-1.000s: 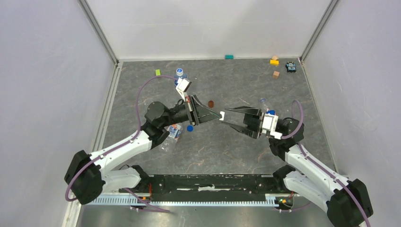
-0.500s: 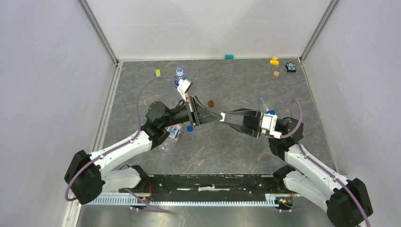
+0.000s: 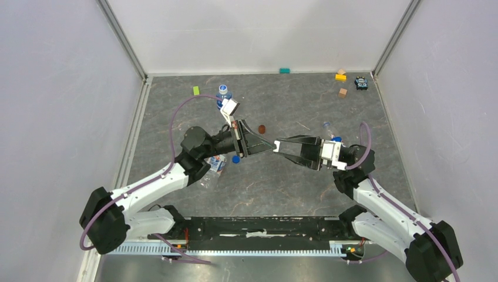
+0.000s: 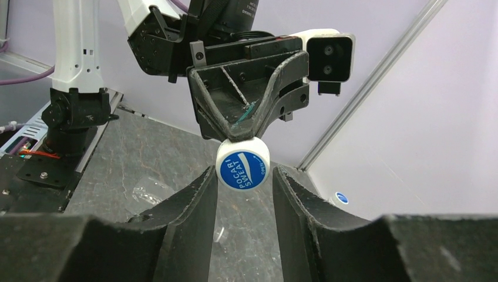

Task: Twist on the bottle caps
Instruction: Pick up the bottle cap from the center of the board, then pick up the plastic bottle at the center of the board.

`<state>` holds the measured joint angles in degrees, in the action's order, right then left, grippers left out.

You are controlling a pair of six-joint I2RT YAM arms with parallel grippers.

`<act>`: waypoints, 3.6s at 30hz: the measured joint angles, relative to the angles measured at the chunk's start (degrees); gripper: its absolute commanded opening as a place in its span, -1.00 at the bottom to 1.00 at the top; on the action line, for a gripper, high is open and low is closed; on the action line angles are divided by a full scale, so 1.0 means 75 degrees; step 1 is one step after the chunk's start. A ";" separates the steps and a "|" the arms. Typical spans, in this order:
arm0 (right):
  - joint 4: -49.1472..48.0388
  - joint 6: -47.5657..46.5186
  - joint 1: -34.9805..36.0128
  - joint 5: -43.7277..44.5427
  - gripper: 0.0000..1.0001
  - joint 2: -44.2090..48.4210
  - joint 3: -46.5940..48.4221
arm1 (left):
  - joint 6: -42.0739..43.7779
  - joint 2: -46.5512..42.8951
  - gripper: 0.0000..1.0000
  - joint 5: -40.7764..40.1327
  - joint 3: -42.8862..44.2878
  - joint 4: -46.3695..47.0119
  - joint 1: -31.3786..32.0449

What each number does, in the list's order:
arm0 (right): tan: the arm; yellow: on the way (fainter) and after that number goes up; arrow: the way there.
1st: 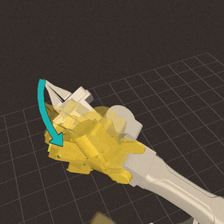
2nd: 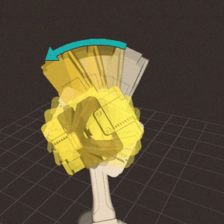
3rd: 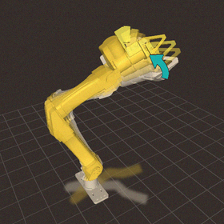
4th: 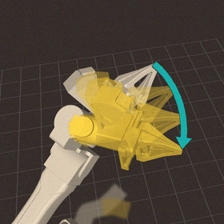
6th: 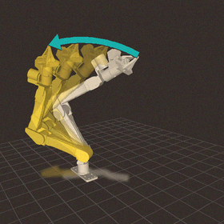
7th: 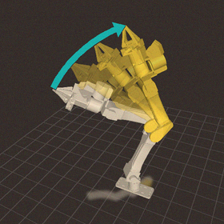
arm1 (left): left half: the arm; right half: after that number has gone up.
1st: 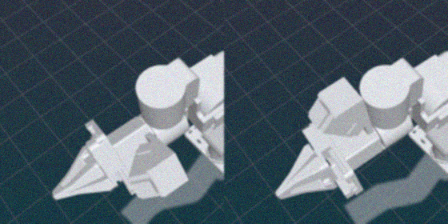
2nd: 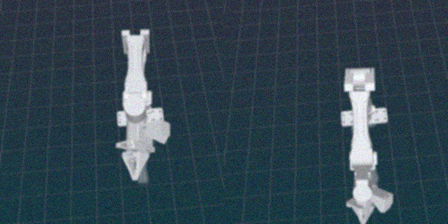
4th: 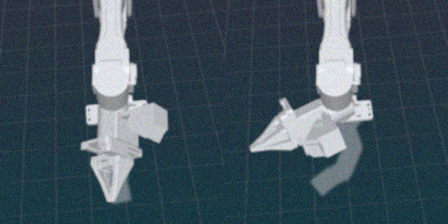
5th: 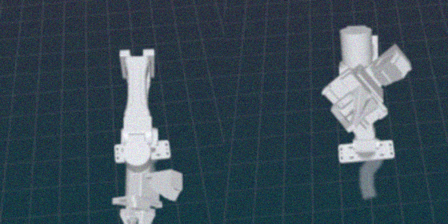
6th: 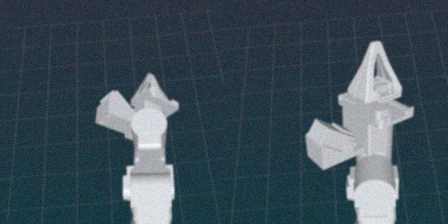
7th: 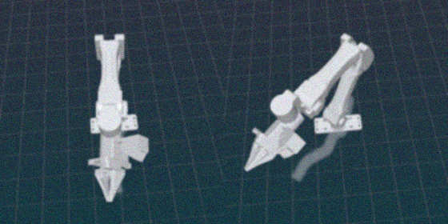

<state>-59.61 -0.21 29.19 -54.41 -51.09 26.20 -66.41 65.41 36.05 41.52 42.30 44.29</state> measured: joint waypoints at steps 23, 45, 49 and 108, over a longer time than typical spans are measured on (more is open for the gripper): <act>0.0458 -0.0216 0.0009 0.0052 -0.09 0.0137 0.0047 | 0.0463 -0.0114 -0.95 -0.0280 0.0128 -0.0889 0.0020; 0.0568 -0.0265 0.0006 0.0070 -0.19 0.0160 0.0050 | 0.0510 -0.0274 -0.96 -0.0344 0.0128 -0.0950 0.0026; 0.0533 -0.0198 0.0006 0.0067 -0.19 0.0146 0.0050 | 0.0510 -0.0274 -0.96 -0.0356 0.0128 -0.0956 0.0035; 0.6901 -0.2037 0.0044 0.1466 -1.00 0.1521 0.0399 | 0.6747 0.1486 0.84 -0.6898 0.1405 -1.1412 -0.1279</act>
<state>-7.86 -15.49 29.52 -43.42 -39.68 29.19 -15.81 76.55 -15.68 52.05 -43.29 34.70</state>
